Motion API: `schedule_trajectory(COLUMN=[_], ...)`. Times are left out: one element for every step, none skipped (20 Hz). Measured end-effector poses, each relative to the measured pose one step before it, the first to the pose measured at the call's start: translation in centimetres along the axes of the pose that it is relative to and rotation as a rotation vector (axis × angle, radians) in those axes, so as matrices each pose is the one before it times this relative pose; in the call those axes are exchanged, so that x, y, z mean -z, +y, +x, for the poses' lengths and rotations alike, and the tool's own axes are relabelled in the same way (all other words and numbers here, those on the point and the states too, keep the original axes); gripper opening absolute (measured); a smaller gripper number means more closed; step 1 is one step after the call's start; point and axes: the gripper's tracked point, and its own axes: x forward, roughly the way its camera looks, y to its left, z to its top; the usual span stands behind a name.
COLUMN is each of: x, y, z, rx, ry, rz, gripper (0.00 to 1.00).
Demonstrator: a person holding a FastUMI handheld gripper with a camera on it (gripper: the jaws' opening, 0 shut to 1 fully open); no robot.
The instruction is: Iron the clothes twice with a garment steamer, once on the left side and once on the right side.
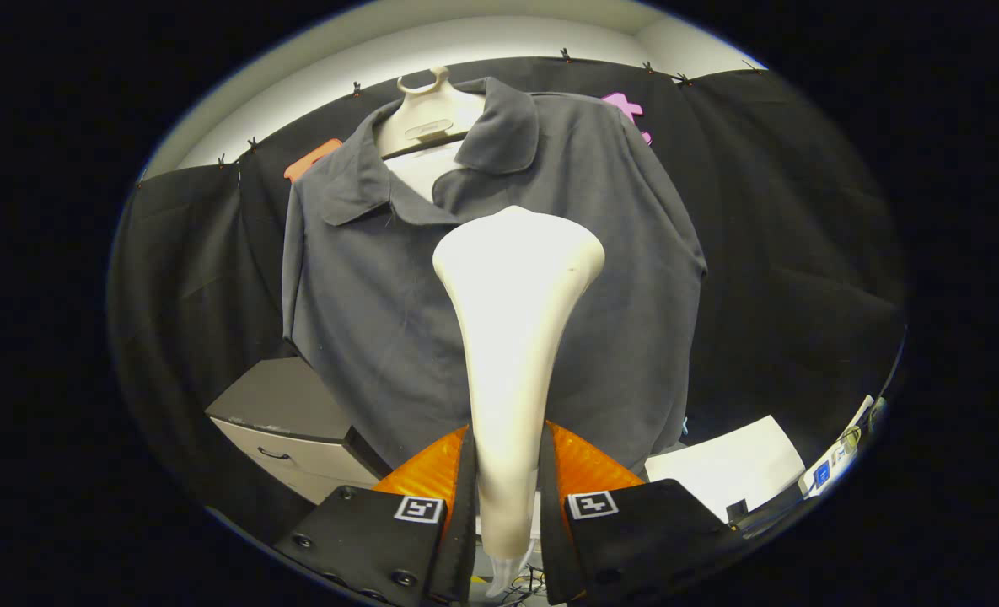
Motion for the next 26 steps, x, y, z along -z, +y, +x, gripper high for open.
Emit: schedule_trajectory(x=[-0.938, -0.96, -0.769, -0.595, -0.537, -0.431, -0.301, -0.245, -0.1, 0.05, 0.178, 0.35, 0.467, 0.523, 0.504, 0.544, 0.563, 0.619, 0.554, 0.488, 0.418, 0.601, 0.427, 0.49, 0.509, 0.609], y=[-0.527, -0.415, -0.335, -0.261, -0.272, -0.17, -0.218, -0.138, -0.106, -0.162, -0.259, -0.138, -0.172, -0.192, -0.218, -0.233, -0.388, -0.363, -0.287, -0.28, -0.229, -0.154, -0.256, -0.132, -0.167, -0.16], z=[-0.01, -0.09, 0.02, 0.089, 0.275, 0.227, 0.171, 0.25, 0.314, 0.319, 0.2, 0.174, 0.191, 0.198, 0.077, 0.052, 0.012, 0.086, 0.095, -0.042, 0.018, 0.074, 0.074, 0.062, 0.058, 0.145], rx=[0.00869, 0.00592, 0.00523, 0.00579, 0.00583, 0.00359, 0.00235, 0.00048, 0.00084, 0.00235, 0.00283, 0.00277, 0.00072, 0.00041, 0.00014, 0.0019, 0.00486, 0.00587, 0.00415, 0.00261, 0.00235, 0.00275, 0.00191, 0.00238, 0.00204, 0.0016], ry=[-0.01656, -0.01583, -0.01305, -0.01154, -0.00901, -0.00598, -0.00482, -0.00302, -0.00066, 0.00129, 0.006, 0.00973, 0.00997, 0.01037, 0.00876, 0.00897, 0.01175, 0.01173, 0.01178, 0.01, 0.00983, 0.00954, 0.00882, 0.00989, 0.01003, 0.01108], rz=[0.0024, -0.0017, -0.00129, -0.00202, -0.00146, -0.00226, 0.00042, 0.00012, -0.00014, -0.00033, -0.00022, 0.00218, 0.00351, 0.00488, 0.00522, 0.00388, -0.0008, -0.00102, 0.00122, 0.00556, 0.00669, 0.00527, 0.00275, 0.00187, 0.00064, 0.00341], gripper=[0.4, 0.4, 0.4, 0.4, 0.4, 0.4, 0.4, 0.4, 0.4, 0.4, 0.4, 0.4, 0.4, 0.4, 0.4, 0.4, 0.4, 0.4, 0.4, 0.4, 0.4, 0.4, 0.4, 0.4, 0.4, 0.4])
